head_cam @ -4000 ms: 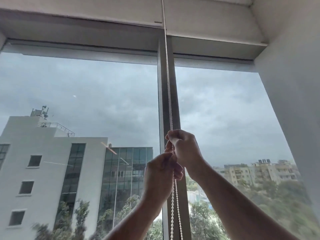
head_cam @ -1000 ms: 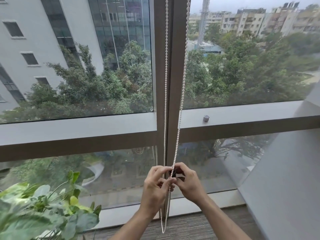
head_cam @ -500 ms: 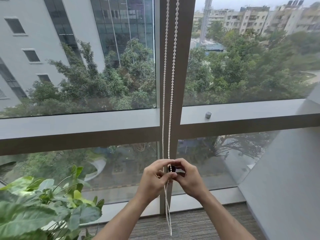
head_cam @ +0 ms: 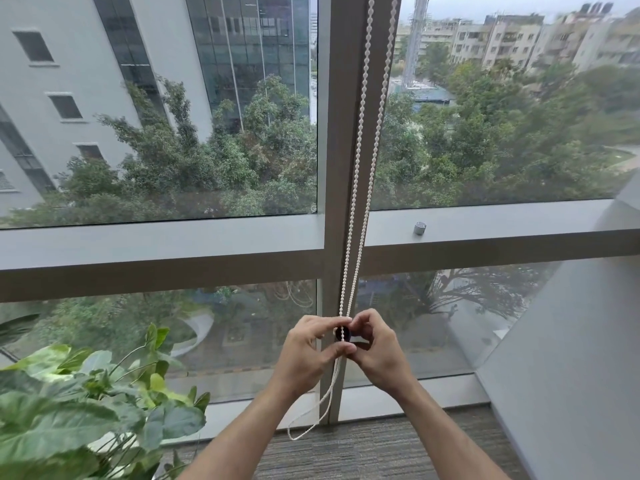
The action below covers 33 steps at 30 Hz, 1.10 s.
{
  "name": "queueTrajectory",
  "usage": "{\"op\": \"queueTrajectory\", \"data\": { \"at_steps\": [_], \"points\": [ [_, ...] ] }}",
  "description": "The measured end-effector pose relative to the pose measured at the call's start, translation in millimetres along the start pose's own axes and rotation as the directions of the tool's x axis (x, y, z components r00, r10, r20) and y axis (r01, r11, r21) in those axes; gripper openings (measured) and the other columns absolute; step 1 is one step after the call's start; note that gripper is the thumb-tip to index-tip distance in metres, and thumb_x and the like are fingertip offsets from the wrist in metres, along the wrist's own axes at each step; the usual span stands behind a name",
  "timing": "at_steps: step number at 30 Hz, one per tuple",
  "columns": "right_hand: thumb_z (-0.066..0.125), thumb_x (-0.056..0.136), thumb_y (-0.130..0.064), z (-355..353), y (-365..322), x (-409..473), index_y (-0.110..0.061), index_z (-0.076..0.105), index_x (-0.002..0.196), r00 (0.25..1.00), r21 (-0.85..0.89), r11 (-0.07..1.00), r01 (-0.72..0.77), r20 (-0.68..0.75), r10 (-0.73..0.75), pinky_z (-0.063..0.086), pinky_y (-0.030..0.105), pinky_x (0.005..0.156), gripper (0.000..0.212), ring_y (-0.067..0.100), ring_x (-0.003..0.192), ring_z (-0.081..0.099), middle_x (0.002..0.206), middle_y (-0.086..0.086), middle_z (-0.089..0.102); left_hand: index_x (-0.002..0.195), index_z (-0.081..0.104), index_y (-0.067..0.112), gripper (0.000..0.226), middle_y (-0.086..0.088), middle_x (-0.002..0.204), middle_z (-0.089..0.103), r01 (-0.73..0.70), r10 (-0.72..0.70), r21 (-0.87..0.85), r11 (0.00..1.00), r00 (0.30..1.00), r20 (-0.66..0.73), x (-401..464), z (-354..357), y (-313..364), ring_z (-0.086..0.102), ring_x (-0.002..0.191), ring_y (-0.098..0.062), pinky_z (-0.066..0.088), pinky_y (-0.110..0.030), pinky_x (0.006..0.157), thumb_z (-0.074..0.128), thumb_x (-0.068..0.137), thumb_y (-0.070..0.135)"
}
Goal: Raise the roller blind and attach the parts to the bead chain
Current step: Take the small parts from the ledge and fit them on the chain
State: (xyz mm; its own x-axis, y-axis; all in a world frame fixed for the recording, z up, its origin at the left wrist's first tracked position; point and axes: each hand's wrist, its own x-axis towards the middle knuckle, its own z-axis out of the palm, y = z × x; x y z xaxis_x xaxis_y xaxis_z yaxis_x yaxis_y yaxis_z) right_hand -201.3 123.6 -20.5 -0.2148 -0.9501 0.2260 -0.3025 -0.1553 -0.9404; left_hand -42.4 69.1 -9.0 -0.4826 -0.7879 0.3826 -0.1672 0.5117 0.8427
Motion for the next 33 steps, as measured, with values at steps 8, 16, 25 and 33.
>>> {"op": "queueTrajectory", "data": {
  "at_steps": [8, 16, 25, 33],
  "points": [
    [0.079, 0.074, -0.007, 4, 3, -2, -0.037, 0.049, 0.094, 1.000, 0.111, 0.994, -0.013, -0.010, 0.014, 0.058, 0.037, 0.083, 0.047, 0.028, 0.090, 0.072, 0.091, 0.012, 0.073, 0.113, 0.067, 0.049, 0.043, 0.020, 0.114, 0.071, 0.098, -0.088, -0.164, 0.982, 0.994, 0.066, -1, 0, 0, 0.065, 0.112, -0.010, 0.053, -0.029, 0.093, 0.081, 0.075, 0.035],
    [0.073, 0.078, 0.005, 4, 2, -5, -0.034, 0.050, 0.103, 1.000, 0.131, 0.991, -0.002, 0.007, 0.001, 0.058, 0.033, 0.086, 0.051, 0.027, 0.097, 0.072, 0.098, 0.011, 0.067, 0.111, 0.072, 0.035, 0.047, 0.008, 0.112, 0.074, 0.174, -0.153, -0.324, 0.930, 0.984, 0.090, 1, 3, 2, 0.070, 0.105, -0.012, 0.057, -0.026, 0.086, 0.080, 0.076, 0.004],
    [0.077, 0.071, 0.004, 3, 0, -2, -0.036, 0.058, 0.103, 0.999, 0.170, 0.985, 0.001, -0.036, 0.005, 0.060, 0.036, 0.083, 0.055, 0.025, 0.099, 0.070, 0.100, 0.006, 0.073, 0.111, 0.073, 0.031, 0.051, 0.001, 0.109, 0.075, 0.207, -0.180, -0.392, 0.896, 0.978, 0.105, 4, 3, 7, 0.074, 0.098, -0.024, 0.058, -0.031, 0.085, 0.082, 0.072, 0.000],
    [0.079, 0.072, 0.001, -2, 3, -1, -0.030, 0.058, 0.113, 1.000, 0.197, 0.980, -0.001, -0.004, 0.002, 0.058, 0.034, 0.084, 0.055, 0.027, 0.098, 0.072, 0.100, 0.010, 0.074, 0.106, 0.075, 0.029, 0.047, -0.003, 0.105, 0.077, 0.204, -0.180, -0.374, 0.905, 0.979, 0.099, 6, 4, 10, 0.074, 0.094, -0.026, 0.058, -0.035, 0.087, 0.083, 0.070, 0.000]
  ]
}}
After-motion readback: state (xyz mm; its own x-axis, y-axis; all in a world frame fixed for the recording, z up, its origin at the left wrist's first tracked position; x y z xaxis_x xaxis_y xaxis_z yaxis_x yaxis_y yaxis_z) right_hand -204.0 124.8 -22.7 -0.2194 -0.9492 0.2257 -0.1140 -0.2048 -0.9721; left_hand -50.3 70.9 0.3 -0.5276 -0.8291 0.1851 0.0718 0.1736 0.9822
